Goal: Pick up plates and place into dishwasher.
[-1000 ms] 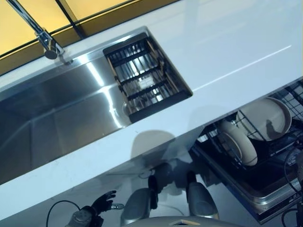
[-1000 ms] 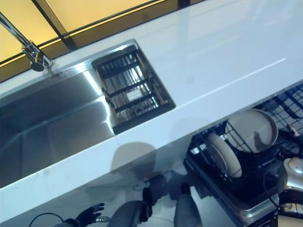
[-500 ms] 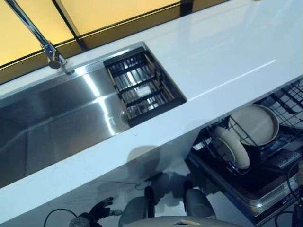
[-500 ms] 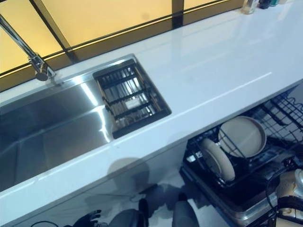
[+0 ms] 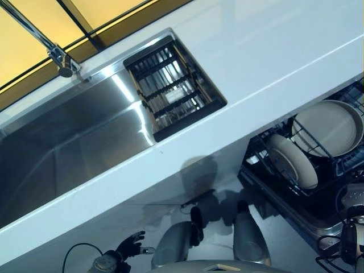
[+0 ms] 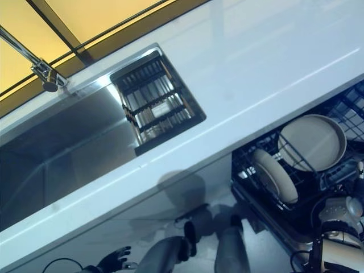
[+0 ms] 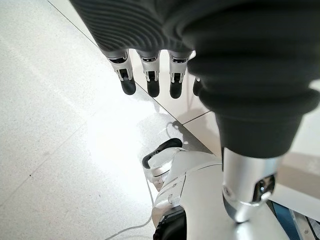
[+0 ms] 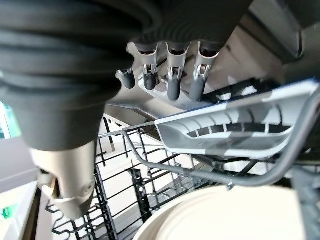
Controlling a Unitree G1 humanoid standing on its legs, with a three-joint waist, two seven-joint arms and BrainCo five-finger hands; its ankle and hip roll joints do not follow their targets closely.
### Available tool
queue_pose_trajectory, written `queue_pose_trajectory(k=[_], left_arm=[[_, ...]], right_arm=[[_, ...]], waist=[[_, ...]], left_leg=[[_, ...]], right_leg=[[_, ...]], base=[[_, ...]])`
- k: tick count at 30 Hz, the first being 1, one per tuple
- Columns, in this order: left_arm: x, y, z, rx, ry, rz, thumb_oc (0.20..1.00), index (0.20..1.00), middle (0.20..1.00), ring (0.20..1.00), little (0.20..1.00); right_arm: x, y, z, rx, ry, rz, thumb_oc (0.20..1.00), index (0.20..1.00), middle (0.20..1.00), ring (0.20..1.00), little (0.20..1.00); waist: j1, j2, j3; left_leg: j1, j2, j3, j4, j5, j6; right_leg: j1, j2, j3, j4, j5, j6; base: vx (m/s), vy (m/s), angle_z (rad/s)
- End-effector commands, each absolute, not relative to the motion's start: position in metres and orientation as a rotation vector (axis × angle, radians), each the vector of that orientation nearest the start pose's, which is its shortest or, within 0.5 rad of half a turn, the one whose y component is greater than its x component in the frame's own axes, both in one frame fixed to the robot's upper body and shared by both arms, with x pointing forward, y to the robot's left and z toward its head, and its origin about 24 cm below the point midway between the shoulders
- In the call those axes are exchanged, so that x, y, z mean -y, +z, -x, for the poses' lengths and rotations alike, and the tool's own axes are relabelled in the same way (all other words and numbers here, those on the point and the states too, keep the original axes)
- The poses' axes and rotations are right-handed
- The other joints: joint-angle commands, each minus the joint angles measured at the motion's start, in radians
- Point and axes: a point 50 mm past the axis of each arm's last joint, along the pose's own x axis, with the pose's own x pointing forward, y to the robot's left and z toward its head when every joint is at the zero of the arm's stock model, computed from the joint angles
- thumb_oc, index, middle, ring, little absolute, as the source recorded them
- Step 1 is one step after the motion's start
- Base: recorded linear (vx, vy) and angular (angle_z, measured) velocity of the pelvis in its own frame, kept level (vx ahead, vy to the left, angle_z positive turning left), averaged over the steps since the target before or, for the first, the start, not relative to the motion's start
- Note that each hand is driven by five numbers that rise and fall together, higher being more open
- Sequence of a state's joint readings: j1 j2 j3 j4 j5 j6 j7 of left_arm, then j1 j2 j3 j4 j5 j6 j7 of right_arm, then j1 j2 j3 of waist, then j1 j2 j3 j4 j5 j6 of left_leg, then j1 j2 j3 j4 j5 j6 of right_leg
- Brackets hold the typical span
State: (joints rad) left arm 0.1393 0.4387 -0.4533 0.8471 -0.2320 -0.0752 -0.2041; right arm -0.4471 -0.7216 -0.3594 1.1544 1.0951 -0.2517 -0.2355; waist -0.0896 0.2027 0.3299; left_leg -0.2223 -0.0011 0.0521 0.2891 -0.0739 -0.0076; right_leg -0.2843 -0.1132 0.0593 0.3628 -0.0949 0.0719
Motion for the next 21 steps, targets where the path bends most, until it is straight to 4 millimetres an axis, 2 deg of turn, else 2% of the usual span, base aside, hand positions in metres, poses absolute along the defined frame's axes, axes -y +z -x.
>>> queue_pose_trajectory(k=[1,6,13,15,16,19,21], left_arm=[[-0.214,-0.142,-0.090,-1.047,-0.381,-0.220,1.000,1.000,1.000,1.000,1.000],[-0.211,-0.140,-0.097,-1.042,-0.383,-0.206,1.000,1.000,1.000,1.000,1.000],[-0.210,-0.141,-0.101,-1.056,-0.384,-0.205,1.000,1.000,1.000,1.000,1.000],[-0.209,-0.142,-0.105,-1.073,-0.376,-0.211,1.000,1.000,1.000,1.000,1.000],[-0.209,-0.144,-0.110,-1.086,-0.364,-0.219,1.000,1.000,1.000,1.000,1.000],[-0.208,-0.147,-0.124,-1.107,-0.330,-0.233,1.000,1.000,1.000,1.000,1.000],[-0.205,-0.147,-0.134,-1.110,-0.302,-0.233,1.000,1.000,1.000,1.000,1.000]], right_arm=[[0.434,0.055,-0.238,0.057,-1.119,-0.667,1.000,1.000,1.000,1.000,1.000],[0.428,0.051,-0.244,0.051,-1.080,-0.724,1.000,1.000,1.000,1.000,1.000],[0.408,0.057,-0.273,-0.022,-1.022,-0.682,1.000,1.000,1.000,1.000,1.000],[0.395,0.052,-0.280,-0.057,-1.009,-0.662,1.000,1.000,1.000,1.000,1.000],[0.383,0.051,-0.290,-0.082,-0.992,-0.659,1.000,1.000,1.000,1.000,1.000],[0.361,0.056,-0.310,-0.127,-0.937,-0.667,1.000,1.000,1.000,1.000,1.000],[0.352,0.056,-0.317,-0.157,-0.902,-0.663,1.000,1.000,1.000,1.000,1.000]], waist=[[0.033,-0.024,-0.017],[0.026,-0.020,-0.026],[0.024,-0.025,-0.026],[0.023,-0.038,-0.034],[0.019,-0.054,-0.038],[0.008,-0.088,-0.045],[0.003,-0.102,-0.047]], left_leg=[[-0.039,0.008,-0.055,0.095,-0.043,0.004],[-0.038,0.007,-0.047,0.100,-0.048,0.008],[-0.036,0.013,-0.031,0.105,-0.051,0.010],[-0.034,0.017,-0.025,0.104,-0.051,0.013],[-0.034,0.022,-0.021,0.106,-0.053,0.014],[-0.037,0.039,-0.011,0.114,-0.059,0.016],[-0.035,0.051,-0.006,0.111,-0.061,0.014]], right_leg=[[0.019,-0.025,-0.032,-0.051,0.064,-0.014],[0.017,-0.025,-0.023,-0.048,0.062,-0.013],[0.009,-0.023,-0.009,-0.045,0.069,-0.008],[0.010,-0.020,-0.001,-0.044,0.071,-0.004],[0.008,-0.016,0.006,-0.041,0.072,-0.005],[0.002,-0.005,0.022,-0.029,0.070,-0.005],[0.004,0.000,0.029,-0.030,0.070,-0.005]], base=[[0.05,0.011,0.01],[0.03,0.008,0.01],[0.00,-0.012,-0.04],[0.05,-0.080,-0.01],[0.04,-0.114,-0.01],[0.04,-0.140,-0.10],[0.02,-0.119,-0.21]])
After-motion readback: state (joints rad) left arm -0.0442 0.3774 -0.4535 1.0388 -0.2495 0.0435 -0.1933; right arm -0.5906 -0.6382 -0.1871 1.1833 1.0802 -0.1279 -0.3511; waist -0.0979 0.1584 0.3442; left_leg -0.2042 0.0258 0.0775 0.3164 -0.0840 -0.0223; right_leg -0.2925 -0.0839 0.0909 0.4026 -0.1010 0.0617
